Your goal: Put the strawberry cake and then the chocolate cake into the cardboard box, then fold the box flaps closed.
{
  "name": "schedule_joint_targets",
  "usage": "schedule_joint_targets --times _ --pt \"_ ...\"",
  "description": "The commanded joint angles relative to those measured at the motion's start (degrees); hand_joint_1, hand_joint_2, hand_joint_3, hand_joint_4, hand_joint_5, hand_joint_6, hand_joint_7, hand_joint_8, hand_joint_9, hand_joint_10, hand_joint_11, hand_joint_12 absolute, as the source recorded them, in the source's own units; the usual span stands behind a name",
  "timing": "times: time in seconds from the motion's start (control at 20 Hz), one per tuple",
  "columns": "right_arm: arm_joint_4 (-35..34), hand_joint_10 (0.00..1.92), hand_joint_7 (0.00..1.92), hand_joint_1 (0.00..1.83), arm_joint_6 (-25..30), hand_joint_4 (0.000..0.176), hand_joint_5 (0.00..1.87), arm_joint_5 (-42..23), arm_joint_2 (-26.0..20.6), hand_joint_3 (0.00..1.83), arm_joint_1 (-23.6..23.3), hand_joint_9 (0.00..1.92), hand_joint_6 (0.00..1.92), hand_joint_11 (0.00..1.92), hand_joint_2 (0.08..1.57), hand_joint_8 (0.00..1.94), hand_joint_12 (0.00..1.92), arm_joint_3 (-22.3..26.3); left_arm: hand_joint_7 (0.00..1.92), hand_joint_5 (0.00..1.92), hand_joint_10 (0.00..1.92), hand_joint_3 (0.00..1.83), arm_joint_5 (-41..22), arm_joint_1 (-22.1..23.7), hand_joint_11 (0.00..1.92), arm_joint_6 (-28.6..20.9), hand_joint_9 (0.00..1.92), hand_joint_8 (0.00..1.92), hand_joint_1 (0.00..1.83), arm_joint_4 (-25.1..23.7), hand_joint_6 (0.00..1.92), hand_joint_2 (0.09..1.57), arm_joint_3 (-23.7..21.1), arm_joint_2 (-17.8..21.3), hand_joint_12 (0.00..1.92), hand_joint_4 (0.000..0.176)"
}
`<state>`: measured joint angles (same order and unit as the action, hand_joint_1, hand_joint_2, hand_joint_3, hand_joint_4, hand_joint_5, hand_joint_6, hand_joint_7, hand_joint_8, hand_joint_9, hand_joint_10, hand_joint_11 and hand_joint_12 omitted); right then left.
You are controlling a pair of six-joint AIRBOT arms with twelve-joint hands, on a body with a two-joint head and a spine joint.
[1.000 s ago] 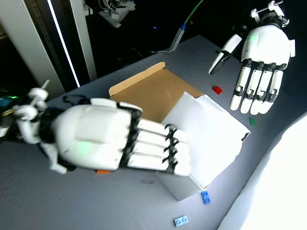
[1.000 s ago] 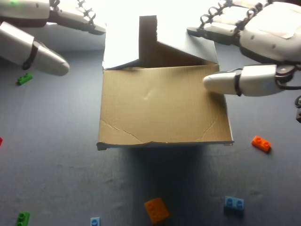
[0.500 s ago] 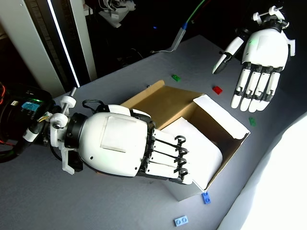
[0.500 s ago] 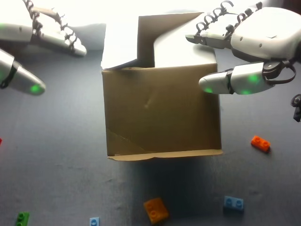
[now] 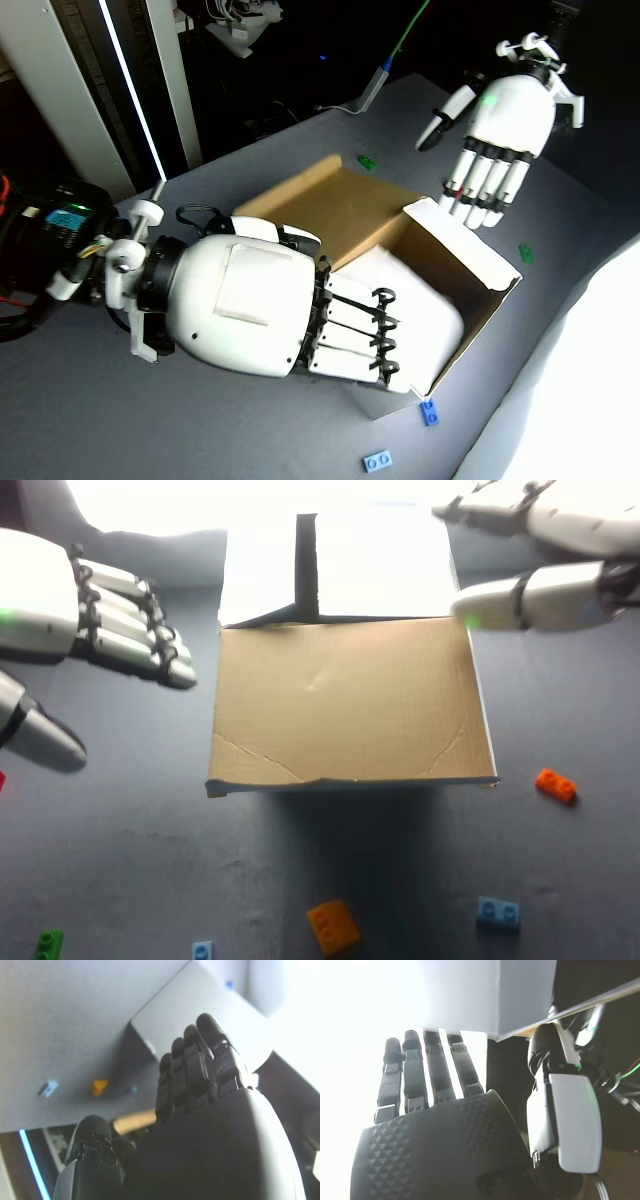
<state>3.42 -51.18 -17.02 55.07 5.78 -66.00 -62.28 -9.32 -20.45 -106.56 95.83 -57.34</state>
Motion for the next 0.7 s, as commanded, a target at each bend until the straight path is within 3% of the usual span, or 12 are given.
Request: schedule_joint_targets --times 0.0,0.3,0.45,0.55,0.65 --pt "-2.17 0.01 0.16 0.00 0.34 0.000 0.12 -7.25 -1.53 0.00 -0.74 0.14 0.00 0.00 1.19 0.00 0.38 0.37 0.25 0.19 0.01 0.00 -1.45 -0.15 0.00 0.29 0.26 0.01 0.00 5.57 0.01 1.18 -0.41 0.72 0.83 0.000" --pt "-8.06 0.00 0.17 0.00 0.29 0.000 0.14 -8.90 -10.80 0.00 3.71 0.16 0.00 0.00 1.20 0.00 0.37 5.37 0.23 0.20 0.00 0.00 -4.49 -4.35 0.00 0.29 0.25 0.00 0.00 9.21 0.00 1.17 -4.68 1.91 0.79 0.000" --pt "-14.38 0.00 0.14 0.00 0.40 0.000 0.12 -9.89 -16.48 0.00 6.90 0.12 0.00 0.00 1.20 0.00 0.29 7.42 0.21 0.19 0.00 0.00 -6.57 -6.15 0.00 0.30 0.22 0.00 0.00 12.86 0.00 1.18 -6.67 2.63 0.77 0.000" --pt "-15.18 0.01 0.17 0.00 0.40 0.000 0.14 -10.46 -18.40 0.00 8.12 0.16 0.00 0.00 1.20 0.01 0.39 7.74 0.20 0.17 0.00 0.00 -6.78 -6.94 0.00 1.26 0.21 0.00 0.00 13.73 0.00 1.16 -8.72 3.41 0.76 0.000" --pt "-15.18 0.00 0.16 0.00 0.40 0.000 0.14 -10.44 -19.52 0.00 8.98 0.14 0.00 0.00 1.20 0.00 0.35 7.81 0.21 0.18 0.00 0.00 -6.57 -8.18 0.00 2.81 0.22 0.00 0.00 14.31 0.00 1.16 -11.42 4.23 0.78 0.000"
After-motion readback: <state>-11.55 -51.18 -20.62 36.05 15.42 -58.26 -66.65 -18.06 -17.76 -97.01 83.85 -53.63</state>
